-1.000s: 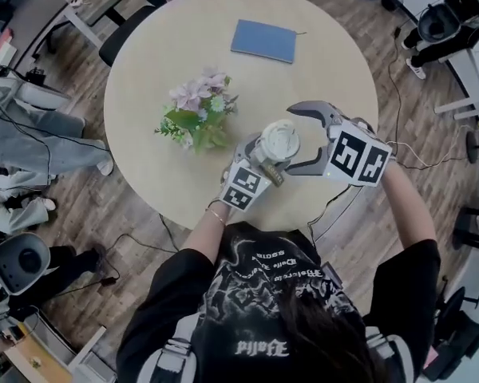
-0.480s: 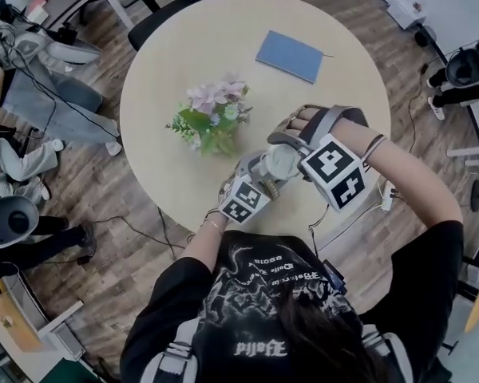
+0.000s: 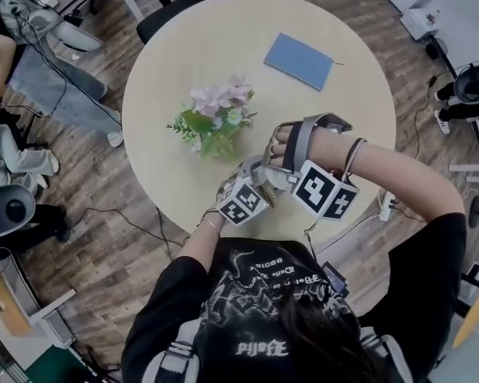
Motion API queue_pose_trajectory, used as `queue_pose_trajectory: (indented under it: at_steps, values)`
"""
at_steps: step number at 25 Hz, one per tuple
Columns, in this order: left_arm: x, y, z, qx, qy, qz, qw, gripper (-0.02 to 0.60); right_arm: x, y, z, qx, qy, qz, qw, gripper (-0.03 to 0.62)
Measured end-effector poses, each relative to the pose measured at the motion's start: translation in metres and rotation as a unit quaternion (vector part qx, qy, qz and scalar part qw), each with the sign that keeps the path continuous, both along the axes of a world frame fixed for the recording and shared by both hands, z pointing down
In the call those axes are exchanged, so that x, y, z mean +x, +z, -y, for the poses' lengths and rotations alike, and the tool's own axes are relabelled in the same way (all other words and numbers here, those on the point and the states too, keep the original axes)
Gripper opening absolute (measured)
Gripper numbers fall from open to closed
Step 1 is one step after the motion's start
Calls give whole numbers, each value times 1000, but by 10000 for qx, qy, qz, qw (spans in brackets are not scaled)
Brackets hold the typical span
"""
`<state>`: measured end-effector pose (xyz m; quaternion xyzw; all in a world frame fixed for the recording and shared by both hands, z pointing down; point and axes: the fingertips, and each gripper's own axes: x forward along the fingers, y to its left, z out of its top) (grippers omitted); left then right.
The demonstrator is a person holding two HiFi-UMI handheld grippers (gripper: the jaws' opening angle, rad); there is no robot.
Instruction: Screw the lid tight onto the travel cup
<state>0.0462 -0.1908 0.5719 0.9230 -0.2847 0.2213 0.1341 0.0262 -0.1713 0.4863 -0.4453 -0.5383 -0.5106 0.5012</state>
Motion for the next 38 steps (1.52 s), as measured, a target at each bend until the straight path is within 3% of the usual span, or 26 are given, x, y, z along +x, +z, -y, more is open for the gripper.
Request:
queue_pose_trajectory:
  at_steps: [4, 8, 16, 22, 31, 35, 38]
  values:
    - [2, 1, 3, 17, -4, -24, 10000, 371, -1, 1, 1, -169, 191, -22, 9997, 434]
    - [1, 2, 5, 9, -20, 9, 10000, 377, -3, 1, 2, -487, 891, 12, 9948, 434]
    - [1, 5, 5, 10, -40, 17, 10000, 377, -8, 1, 4, -881, 2403, 266, 9663, 434]
    - [2, 6, 4, -24, -50, 19, 10000, 377, -10, 1, 7, -1452, 3883, 633, 9078, 433]
    - [3, 3, 3, -98, -56, 74, 9999, 377, -14, -5, 12, -1702, 5345, 1355, 8167, 433]
    - [2, 3, 3, -136, -34, 124, 9998, 377, -15, -8, 15, -1814, 5902, 1748, 7670, 433]
    - [2, 3, 3, -131, -33, 131, 9998, 377, -17, -10, 17, -1936, 6330, 2149, 7181, 431]
